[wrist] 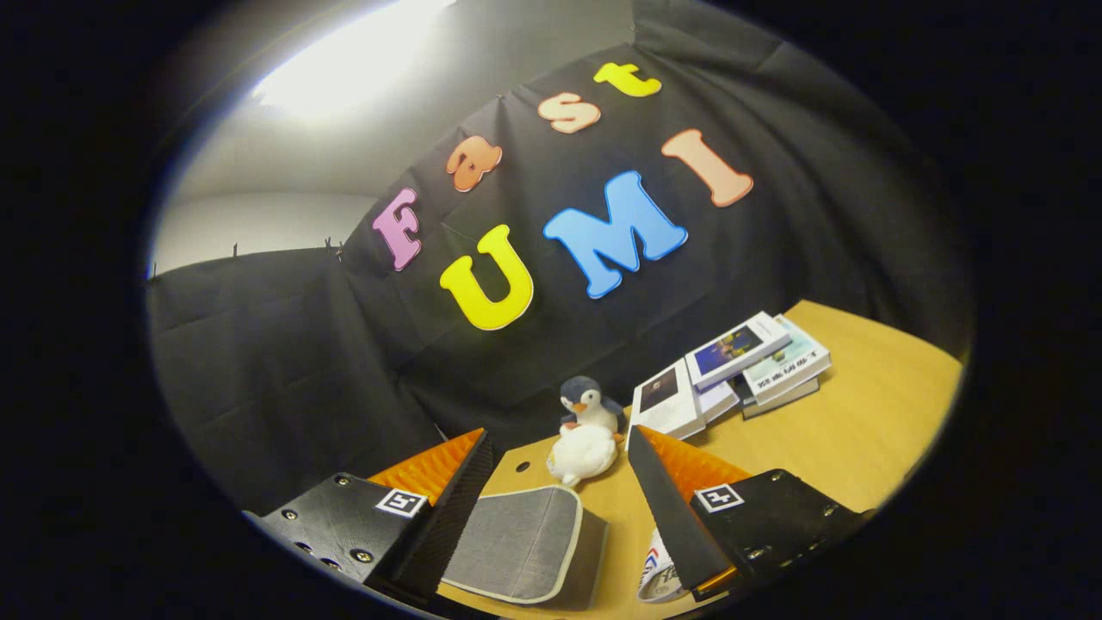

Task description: Open the storage box then place both shoes into the box .Put the left shoe in first, then the right shoe, with the right side of both shoes facing outward in a uniform manner.

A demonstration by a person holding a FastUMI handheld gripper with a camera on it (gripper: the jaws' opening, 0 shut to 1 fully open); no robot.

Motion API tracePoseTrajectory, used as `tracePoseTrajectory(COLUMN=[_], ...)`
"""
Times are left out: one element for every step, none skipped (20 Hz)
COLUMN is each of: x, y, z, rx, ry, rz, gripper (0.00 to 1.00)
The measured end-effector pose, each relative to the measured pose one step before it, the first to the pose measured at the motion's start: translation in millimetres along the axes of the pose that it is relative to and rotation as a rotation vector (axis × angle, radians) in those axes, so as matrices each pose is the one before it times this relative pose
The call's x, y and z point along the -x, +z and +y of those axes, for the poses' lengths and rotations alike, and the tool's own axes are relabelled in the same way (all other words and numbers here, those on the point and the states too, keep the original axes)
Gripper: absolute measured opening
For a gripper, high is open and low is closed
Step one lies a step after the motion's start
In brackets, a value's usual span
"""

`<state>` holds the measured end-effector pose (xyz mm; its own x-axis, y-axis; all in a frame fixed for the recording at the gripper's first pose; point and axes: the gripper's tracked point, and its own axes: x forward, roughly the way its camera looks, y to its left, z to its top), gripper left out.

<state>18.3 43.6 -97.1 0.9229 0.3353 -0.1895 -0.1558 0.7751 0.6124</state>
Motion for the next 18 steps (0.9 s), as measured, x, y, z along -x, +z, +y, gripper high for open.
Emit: tracePoseTrajectory(x=[-0.78, -1.58, -2.84, -2.97, -3.03, -3.54, -3.16, -3.65, -1.23, -1.68, -1.83, -2.97, -1.92, -1.59, -2.47, -2.37, -2.46, -2.13], y=[-9.59, -8.73, -9.8, -9.29, -9.99, -8.25, -9.31, -8.46, -7.89, -6.77, -8.58, -8.16, -9.81, -7.0, -6.31, -5.32, -6.85, -4.22], z=[0.27, -1.77, -2.4, -2.55, -2.06, -2.16, -2.23, -3.14, -1.39, -2.42, -0.13, -2.05, -3.83, -3.68, -3.98, -4.66, -4.06, -4.29], rx=[-0.04351, -0.03682, -0.03249, -0.02889, -0.02763, -0.02793, -0.02814, -0.03034, -0.02579, -0.02269, -0.02554, -0.02841, -0.02793, -0.02494, -0.01837, -0.01532, -0.01454, -0.0169], ry=[0.01319, 0.00894, 0.00531, 0.00754, 0.00841, 0.00945, 0.00807, 0.00916, 0.00729, 0.00673, 0.01015, 0.00825, 0.00903, 0.00228, -0.00088, -0.00355, -0.00299, -0.00138], rz=[0.02676, 0.02632, 0.02579, 0.02915, 0.02869, 0.02649, 0.0259, 0.0266, 0.02413, 0.02329, 0.02477, 0.02531, 0.02424, 0.01825, 0.01442, 0.01358, 0.01428, 0.01222], gripper=[0.97, 0.97, 0.97, 0.97, 0.97, 0.97, 0.97, 0.97, 0.97, 0.97, 0.97, 0.97, 0.97, 0.97, 0.97, 0.97, 0.97, 0.97])
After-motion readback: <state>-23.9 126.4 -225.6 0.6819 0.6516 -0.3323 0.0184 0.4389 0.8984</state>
